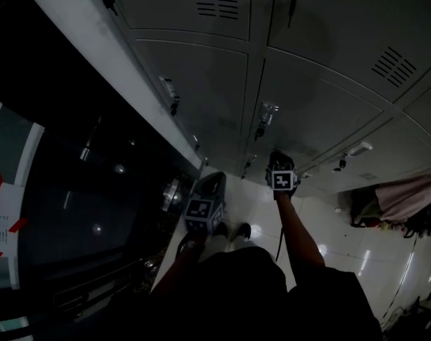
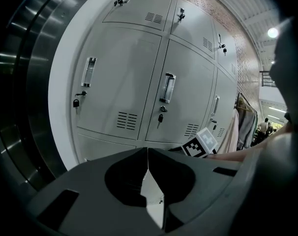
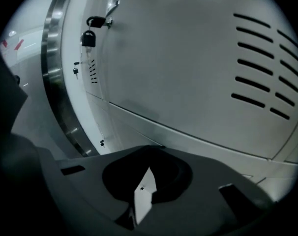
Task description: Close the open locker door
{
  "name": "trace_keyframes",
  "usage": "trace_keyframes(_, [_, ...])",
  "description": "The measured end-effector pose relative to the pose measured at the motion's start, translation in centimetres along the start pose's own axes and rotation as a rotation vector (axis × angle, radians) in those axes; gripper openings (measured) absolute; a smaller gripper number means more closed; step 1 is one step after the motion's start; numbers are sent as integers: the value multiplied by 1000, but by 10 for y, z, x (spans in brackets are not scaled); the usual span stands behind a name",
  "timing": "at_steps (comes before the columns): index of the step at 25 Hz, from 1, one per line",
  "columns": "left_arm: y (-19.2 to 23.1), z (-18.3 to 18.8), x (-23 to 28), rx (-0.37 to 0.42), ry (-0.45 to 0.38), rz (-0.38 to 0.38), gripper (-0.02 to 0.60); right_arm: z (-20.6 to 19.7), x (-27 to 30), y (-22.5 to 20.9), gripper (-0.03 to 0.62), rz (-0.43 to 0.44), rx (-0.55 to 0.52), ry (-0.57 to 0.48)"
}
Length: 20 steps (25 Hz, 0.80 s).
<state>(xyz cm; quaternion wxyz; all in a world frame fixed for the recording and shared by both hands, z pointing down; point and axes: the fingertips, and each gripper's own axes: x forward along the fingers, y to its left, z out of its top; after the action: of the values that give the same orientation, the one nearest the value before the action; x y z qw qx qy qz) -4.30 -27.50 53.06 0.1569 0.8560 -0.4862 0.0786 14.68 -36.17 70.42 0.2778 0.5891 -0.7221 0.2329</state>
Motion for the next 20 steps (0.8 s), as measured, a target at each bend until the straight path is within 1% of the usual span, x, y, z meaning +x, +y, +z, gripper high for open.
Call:
trace_keyframes(3, [-5, -1, -6, 1, -2, 5, 3, 8, -4, 3, 2, 10, 19, -5])
trace_keyframes(6, [-13, -8, -13, 16, 18, -8, 3, 10, -12, 3, 3, 18, 57, -29])
trace_keyframes(9, [-21, -15, -16, 39, 44, -48, 3, 1, -34, 9, 3, 32, 128, -72])
trace_keyframes(11, [-32, -16, -20, 50, 44, -92, 3, -5, -66, 21, 3, 39, 172, -124])
trace_keyframes(13, [-44, -15, -26, 58, 35, -145, 3, -5, -107, 44, 3, 43, 208, -185])
trace_keyframes(16, [-54, -10, -50, 72, 16, -210, 3, -14, -164, 92, 3, 48, 254, -242])
trace_keyframes(18, [-54, -11, -76, 87, 4, -237, 3, -22, -197, 131, 3, 48, 284, -276])
trace_keyframes(20, [-52, -20, -104, 94, 9, -253, 3, -33, -225, 172, 3, 53, 291, -293])
